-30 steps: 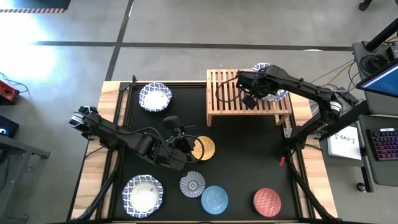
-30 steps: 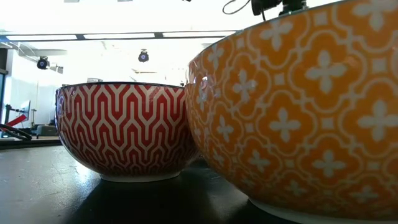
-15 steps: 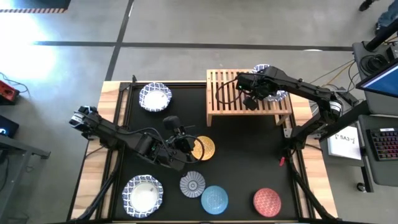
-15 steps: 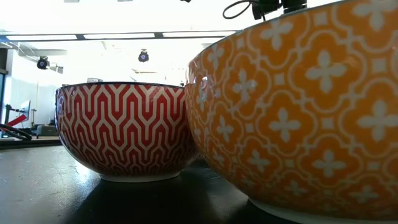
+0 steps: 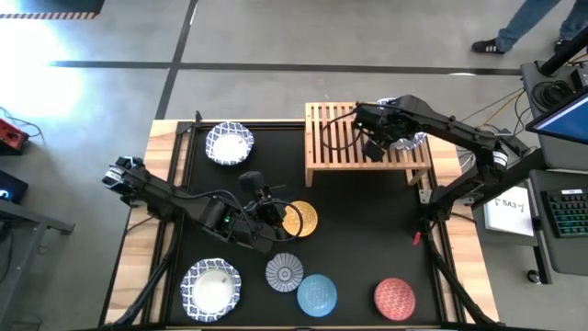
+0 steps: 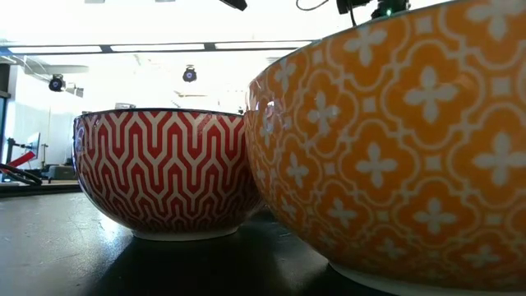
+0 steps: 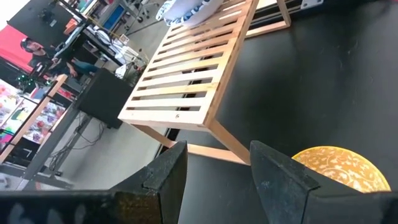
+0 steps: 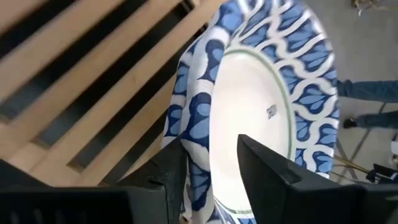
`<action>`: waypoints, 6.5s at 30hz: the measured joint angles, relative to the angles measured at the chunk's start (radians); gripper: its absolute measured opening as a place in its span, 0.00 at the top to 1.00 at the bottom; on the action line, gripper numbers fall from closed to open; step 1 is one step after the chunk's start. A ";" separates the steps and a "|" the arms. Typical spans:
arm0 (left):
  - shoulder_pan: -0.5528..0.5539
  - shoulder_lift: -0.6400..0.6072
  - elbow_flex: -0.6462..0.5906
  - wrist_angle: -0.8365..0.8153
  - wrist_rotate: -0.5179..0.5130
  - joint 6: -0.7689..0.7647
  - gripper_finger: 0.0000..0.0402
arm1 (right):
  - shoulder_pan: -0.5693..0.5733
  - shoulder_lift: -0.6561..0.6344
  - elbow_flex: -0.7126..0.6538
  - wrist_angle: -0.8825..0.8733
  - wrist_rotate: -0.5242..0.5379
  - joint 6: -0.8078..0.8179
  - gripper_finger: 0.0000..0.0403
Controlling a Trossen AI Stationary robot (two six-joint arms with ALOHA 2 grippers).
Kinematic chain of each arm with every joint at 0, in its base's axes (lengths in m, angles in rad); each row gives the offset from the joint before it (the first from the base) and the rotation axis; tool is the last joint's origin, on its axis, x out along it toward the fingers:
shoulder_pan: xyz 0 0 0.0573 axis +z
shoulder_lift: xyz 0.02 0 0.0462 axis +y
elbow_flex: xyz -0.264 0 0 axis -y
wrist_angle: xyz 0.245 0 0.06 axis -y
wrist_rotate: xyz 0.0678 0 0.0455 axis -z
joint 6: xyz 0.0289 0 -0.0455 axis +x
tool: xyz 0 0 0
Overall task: Place and stack bowls onto a shelf
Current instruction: Stack the middle white bowl on top of the other white bowl on the shelf, then stack the bottom white bowl on top of the other white bowl on the shelf
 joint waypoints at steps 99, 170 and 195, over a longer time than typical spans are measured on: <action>-0.304 -0.002 -0.471 -0.416 0.841 -0.827 0.61 | 0.042 -0.054 0.047 0.401 -0.470 -0.163 0.67; -0.007 -0.531 -0.554 -0.194 0.241 -1.142 1.00 | 0.147 0.096 0.047 0.569 -0.717 -0.054 0.67; 0.281 -0.486 -0.554 0.222 0.138 -0.777 1.00 | 0.221 0.097 0.047 0.814 -0.621 0.062 0.67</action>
